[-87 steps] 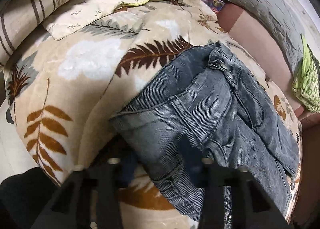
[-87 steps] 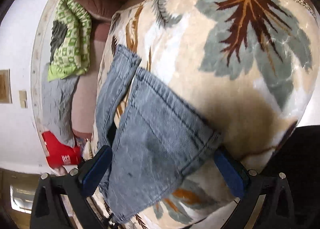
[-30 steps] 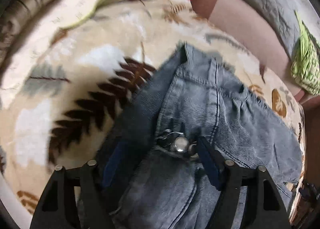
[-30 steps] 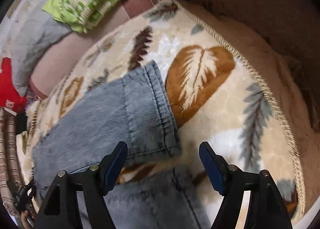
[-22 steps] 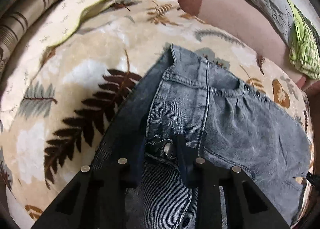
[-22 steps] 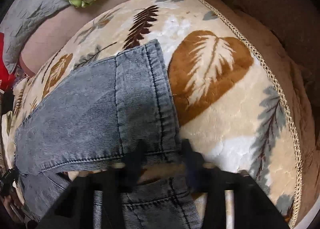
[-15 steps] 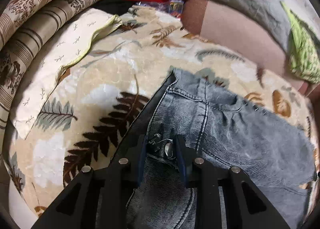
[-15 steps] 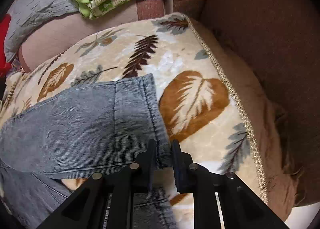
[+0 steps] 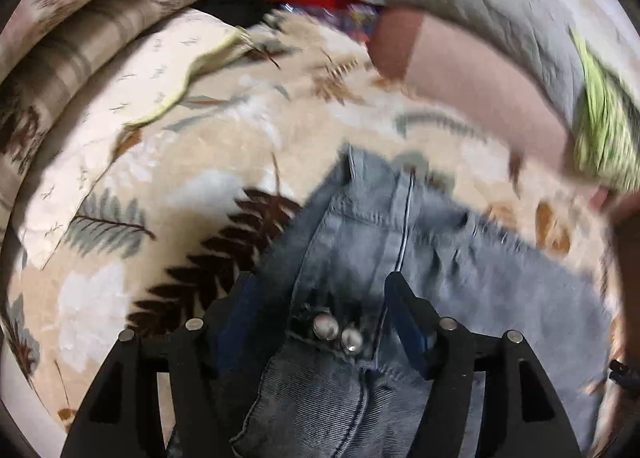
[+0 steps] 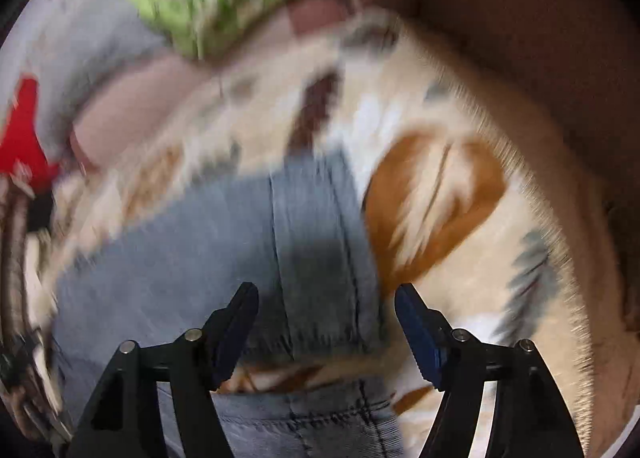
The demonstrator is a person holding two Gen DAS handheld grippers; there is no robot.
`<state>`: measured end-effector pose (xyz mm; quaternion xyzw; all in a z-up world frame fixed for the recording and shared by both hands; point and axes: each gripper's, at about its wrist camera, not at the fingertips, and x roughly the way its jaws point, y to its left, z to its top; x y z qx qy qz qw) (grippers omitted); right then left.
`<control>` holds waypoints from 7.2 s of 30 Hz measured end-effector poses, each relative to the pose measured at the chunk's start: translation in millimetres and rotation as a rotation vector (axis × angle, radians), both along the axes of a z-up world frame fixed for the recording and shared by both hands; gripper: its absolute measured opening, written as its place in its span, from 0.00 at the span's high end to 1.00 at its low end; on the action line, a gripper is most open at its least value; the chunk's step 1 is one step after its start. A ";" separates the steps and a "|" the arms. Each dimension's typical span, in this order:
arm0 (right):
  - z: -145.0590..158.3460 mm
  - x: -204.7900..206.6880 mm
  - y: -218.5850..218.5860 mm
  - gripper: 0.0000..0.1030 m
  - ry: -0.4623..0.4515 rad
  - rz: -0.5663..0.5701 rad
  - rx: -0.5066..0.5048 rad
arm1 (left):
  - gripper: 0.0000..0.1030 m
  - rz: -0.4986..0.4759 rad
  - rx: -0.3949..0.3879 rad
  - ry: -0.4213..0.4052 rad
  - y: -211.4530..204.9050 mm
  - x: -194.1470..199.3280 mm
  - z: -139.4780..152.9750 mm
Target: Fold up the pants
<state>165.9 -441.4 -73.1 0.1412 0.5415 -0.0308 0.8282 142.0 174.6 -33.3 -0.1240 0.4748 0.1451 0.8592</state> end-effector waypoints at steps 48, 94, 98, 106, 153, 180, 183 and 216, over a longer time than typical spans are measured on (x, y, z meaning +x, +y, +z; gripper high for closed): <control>5.0 143.5 5.5 0.85 0.001 0.044 -0.068 | 0.98 -0.100 -0.094 -0.012 22.2 151.0 -5.9; 29.8 -176.8 -13.6 0.32 -0.146 0.045 0.096 | 0.94 -0.047 -0.265 -0.155 106.4 -188.1 48.4; 14.3 -230.2 -41.3 0.32 -0.132 -0.146 0.209 | 0.86 0.044 -0.251 -0.158 121.6 -207.1 48.1; 6.4 -220.6 -18.6 0.28 -0.108 -0.253 0.564 | 0.49 -0.127 -0.166 -0.216 13.8 -179.8 52.4; 41.8 -213.1 -11.2 0.27 -0.108 -0.388 0.453 | 0.30 -0.110 0.020 -0.079 -8.3 -138.0 -31.4; 42.6 -99.8 29.8 0.42 -0.088 -0.078 -0.141 | 0.18 -0.095 0.053 -0.092 -7.8 -137.4 -34.6; 74.8 -134.3 51.2 0.38 -0.187 -0.031 -0.048 | 0.18 -0.081 0.046 -0.090 -7.4 -136.8 -34.2; 21.5 -188.8 7.2 0.89 -0.095 -0.358 0.309 | 0.17 -0.067 -0.011 -0.090 -2.7 -137.8 -33.3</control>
